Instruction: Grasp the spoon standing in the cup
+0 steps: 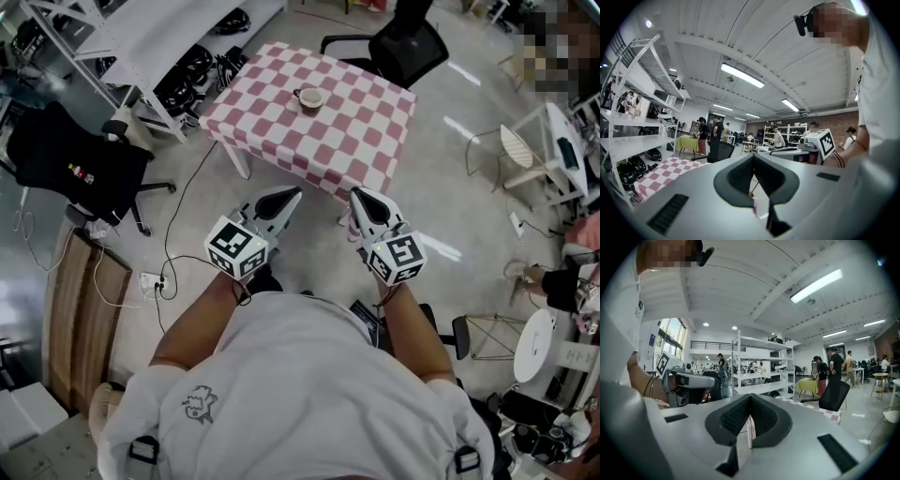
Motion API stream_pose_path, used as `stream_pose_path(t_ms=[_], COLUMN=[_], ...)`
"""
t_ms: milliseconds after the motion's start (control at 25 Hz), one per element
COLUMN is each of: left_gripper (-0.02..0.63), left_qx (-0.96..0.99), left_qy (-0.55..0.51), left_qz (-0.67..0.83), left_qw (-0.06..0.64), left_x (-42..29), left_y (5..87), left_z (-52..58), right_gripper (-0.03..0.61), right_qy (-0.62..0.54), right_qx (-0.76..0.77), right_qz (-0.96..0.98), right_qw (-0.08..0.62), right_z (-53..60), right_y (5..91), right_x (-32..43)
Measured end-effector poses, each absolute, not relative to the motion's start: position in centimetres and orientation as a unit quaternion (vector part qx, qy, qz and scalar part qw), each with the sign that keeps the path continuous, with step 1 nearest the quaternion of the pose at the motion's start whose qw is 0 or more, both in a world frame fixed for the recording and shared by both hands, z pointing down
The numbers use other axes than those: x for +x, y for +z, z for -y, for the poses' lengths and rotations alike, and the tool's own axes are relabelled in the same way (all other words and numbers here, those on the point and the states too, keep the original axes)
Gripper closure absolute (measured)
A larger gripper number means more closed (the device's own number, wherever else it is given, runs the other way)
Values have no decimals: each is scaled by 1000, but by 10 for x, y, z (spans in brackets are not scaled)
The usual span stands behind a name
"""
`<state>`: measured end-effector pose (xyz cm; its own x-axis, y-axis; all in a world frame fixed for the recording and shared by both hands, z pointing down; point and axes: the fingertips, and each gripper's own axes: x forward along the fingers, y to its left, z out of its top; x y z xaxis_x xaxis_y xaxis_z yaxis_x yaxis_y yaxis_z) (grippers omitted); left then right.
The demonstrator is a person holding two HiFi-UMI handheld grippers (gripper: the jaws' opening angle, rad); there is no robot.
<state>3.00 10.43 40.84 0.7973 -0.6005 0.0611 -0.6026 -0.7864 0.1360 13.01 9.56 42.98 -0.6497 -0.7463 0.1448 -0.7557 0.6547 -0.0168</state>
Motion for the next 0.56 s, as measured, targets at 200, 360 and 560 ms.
stream_pose_path(t_ms=[200,360,560], left_gripper=[600,601,600], left_qx=[943,943,942], left_qy=[7,7,6], left_qz=[324,325,329], left_qw=[70,68,64], left_x=[34,37,40], left_y=[406,405,403], left_z=[-113,-118,-121], right_gripper=[548,548,548], right_qy=[33,32,34], right_qx=[409,409,410], right_qz=[910,910,910], right_qw=[63,60,59], right_z=[-104,-108,-111], right_y=[427,424,424], right_x=[134,138,144])
